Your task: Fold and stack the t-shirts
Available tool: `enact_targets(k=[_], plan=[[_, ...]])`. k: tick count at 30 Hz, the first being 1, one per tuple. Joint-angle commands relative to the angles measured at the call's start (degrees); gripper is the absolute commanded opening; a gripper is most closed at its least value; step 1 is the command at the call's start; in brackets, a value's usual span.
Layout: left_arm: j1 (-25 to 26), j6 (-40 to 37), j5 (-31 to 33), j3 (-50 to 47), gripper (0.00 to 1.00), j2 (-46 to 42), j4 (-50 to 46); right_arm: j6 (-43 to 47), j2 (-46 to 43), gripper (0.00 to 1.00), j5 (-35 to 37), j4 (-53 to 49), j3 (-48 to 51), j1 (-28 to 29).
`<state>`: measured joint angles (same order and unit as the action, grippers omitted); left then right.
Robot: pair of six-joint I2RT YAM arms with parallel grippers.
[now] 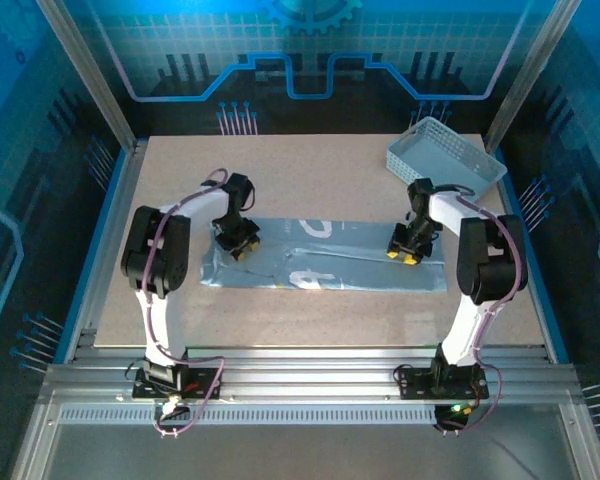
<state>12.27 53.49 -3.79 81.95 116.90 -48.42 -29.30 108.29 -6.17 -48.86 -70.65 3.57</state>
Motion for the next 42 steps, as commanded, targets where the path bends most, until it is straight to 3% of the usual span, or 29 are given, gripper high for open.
enact_targets(k=[1,7,10,14,16,19,22,26,30,35,38,42], plan=[[-3.3,-5.3,1.7,9.2,0.36,9.4,-0.1,-6.3,-1.8,0.40,-3.1,-1.0,3.4,2.5],[-5.2,-13.4,-5.4,37.7,0.36,25.1,2.2,-24.8,-5.4,0.40,-10.4,4.6,9.3,13.8],[-5.2,-12.8,-10.5,53.4,0.39,33.1,4.1,-33.7,-6.0,0.42,-14.2,7.6,9.0,21.5],[-4.6,-9.7,-10.9,62.7,0.41,34.8,7.2,-33.0,-4.7,0.45,-14.0,3.7,0.9,27.5],[-4.0,-9.3,-8.4,60.0,0.42,30.2,7.6,-29.0,-5.5,0.47,-10.2,0.8,-3.0,27.3],[-3.2,-5.7,-4.1,44.5,0.43,18.2,10.0,-20.1,-6.5,0.49,-6.1,2.7,-6.6,25.3],[-2.6,3.6,-4.2,24.9,0.36,7.1,16.4,-8.1,-3.7,0.46,-3.8,6.5,-10.8,23.6],[-1.8,13.9,-7.9,10.4,0.33,3.2,24.4,0.1,5.7,0.41,-7.0,9.7,-19.4,20.9],[-1.8,18.3,-7.6,5.9,0.29,3.9,27.4,2.8,15.8,0.39,-8.3,7.2,-29.6,18.7],[-2.0,19.2,-8.3,7.5,0.29,9.8,27.8,2.8,25.5,0.36,-9.0,2.3,-39.8,17.8],[-2.1,18.1,-8.5,10.1,0.29,13.3,27.6,0.2,29.0,0.35,-7.1,-1.3,-41.7,17.1],[-1.3,16.4,-13.4,15.6,0.28,19.1,29.4,-5.1,26.6,0.34,-3.3,-2.0,-36.1,15.8]])
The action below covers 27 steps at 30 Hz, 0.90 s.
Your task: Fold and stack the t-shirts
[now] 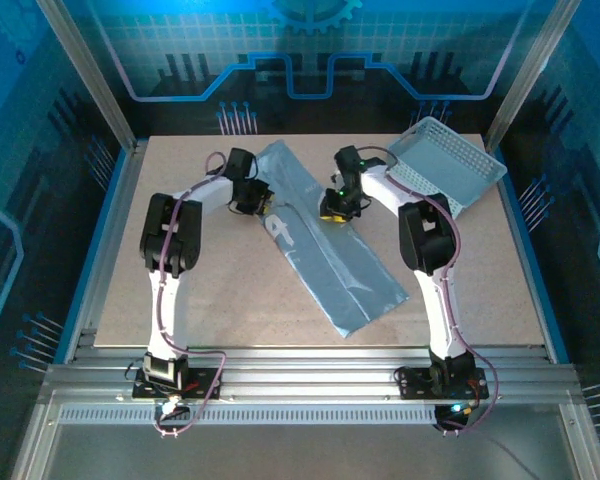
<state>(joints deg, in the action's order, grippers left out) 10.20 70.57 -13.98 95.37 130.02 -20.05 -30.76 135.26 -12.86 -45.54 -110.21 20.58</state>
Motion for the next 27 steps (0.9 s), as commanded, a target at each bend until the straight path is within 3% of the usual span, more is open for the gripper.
enact_targets(k=[1,7,14,19,22,25,27], plan=[[1.1,-1.5,-4.6,4.6,0.28,7.9,0.4,-5.5,-1.7,0.34,5.4,-5.6,5.8,-1.5],[2.9,-3.2,-7.5,18.2,0.29,16.8,-3.2,-13.1,-10.1,0.34,5.2,1.6,17.6,-3.0],[2.7,-2.9,-7.5,29.0,0.29,22.8,-6.3,-14.4,-6.5,0.34,6.5,-1.9,11.9,-4.3],[2.3,-5.4,-8.5,32.6,0.38,21.5,-5.9,-13.7,-8.1,0.40,3.2,-0.1,10.8,-4.3],[2.5,-9.5,-5.2,30.0,0.47,14.1,-9.3,-12.4,-12.1,0.47,2.5,1.1,11.3,-3.9],[3.2,-11.0,1.0,16.1,0.51,0.9,-8.6,-11.6,-17.5,0.51,2.8,0.8,13.4,-3.8],[3.6,-10.5,1.2,4.9,0.52,-7.5,-7.7,-11.3,-21.8,0.52,3.1,0.4,16.7,-3.8]])
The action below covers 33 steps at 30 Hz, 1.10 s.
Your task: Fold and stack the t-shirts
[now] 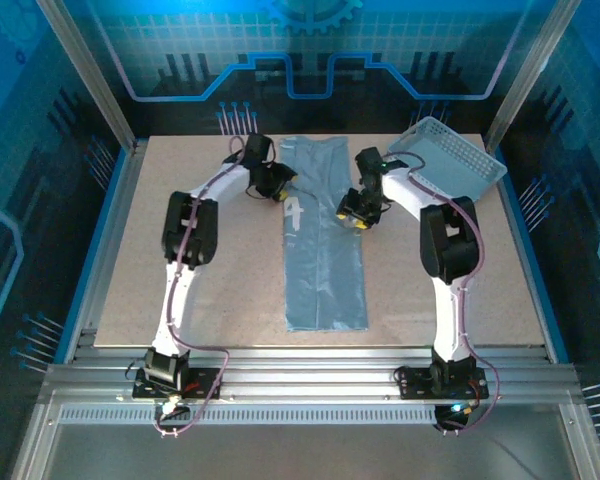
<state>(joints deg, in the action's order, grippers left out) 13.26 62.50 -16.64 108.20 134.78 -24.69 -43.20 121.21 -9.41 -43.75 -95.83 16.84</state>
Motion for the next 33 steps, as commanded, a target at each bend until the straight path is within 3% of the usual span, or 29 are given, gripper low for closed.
enact_targets(k=[1,8,13,18,25,33], plan=[[0.9,-3.0,2.6,-12.8,0.52,-15.6,-4.6,1.2,-10.5,0.52,-0.7,-1.3,5.2,0.0],[9.6,-13.4,-8.1,-45.6,0.52,-36.5,-15.9,2.5,-29.6,0.54,-8.6,-2.3,32.1,1.0],[17.6,-7.6,-15.0,-61.4,0.53,-46.3,-11.7,3.7,-37.3,0.57,-14.4,-4.7,45.0,3.8],[20.5,-6.2,-15.7,-62.7,0.52,-44.8,-10.9,0.7,-39.5,0.57,-16.9,1.0,54.0,6.2],[25.6,-0.4,-15.2,-62.5,0.50,-40.8,-1.8,-1.5,-38.1,0.55,-15.5,1.9,56.0,8.8],[26.8,-0.8,-14.4,-61.3,0.29,-37.3,-1.2,-4.5,-37.4,0.48,-15.3,5.5,58.1,9.6]])
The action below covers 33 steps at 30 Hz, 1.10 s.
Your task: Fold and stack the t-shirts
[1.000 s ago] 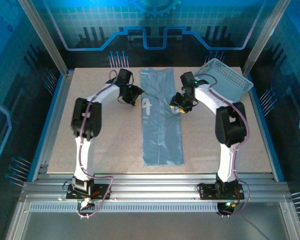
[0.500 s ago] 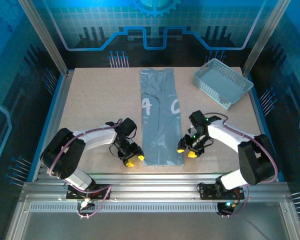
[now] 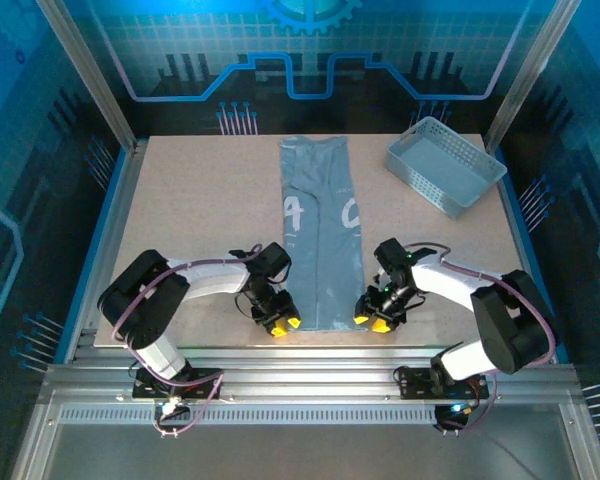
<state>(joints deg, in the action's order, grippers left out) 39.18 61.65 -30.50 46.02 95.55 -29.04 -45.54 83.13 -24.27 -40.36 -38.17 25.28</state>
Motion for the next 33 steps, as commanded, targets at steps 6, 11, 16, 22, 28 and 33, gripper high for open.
enact_targets(k=[6,11,16,22,28,33], plan=[[1.0,0.2,-0.9,0.5,0.07,2.5,4.0,-6.2,3.7,0.38,-0.7,7.3,0.1,3.5],[1.0,0.8,-1.0,-1.7,0.00,1.1,4.7,-8.2,3.2,0.17,1.4,8.5,0.0,4.2],[1.6,1.1,-2.1,-4.6,0.00,-1.9,4.1,-7.8,-0.2,0.00,1.8,5.0,0.4,5.6],[2.8,2.3,-4.7,-6.8,0.00,-7.0,5.3,-6.5,-3.1,0.00,-1.3,-0.6,0.3,7.9],[1.7,0.9,-0.7,-2.7,0.00,-11.0,2.0,-5.8,-3.4,0.00,0.2,-3.7,-4.3,6.7],[-3.6,-0.6,1.3,2.5,0.00,-11.8,0.6,-4.1,-0.4,0.00,1.8,-6.4,-11.8,3.7]])
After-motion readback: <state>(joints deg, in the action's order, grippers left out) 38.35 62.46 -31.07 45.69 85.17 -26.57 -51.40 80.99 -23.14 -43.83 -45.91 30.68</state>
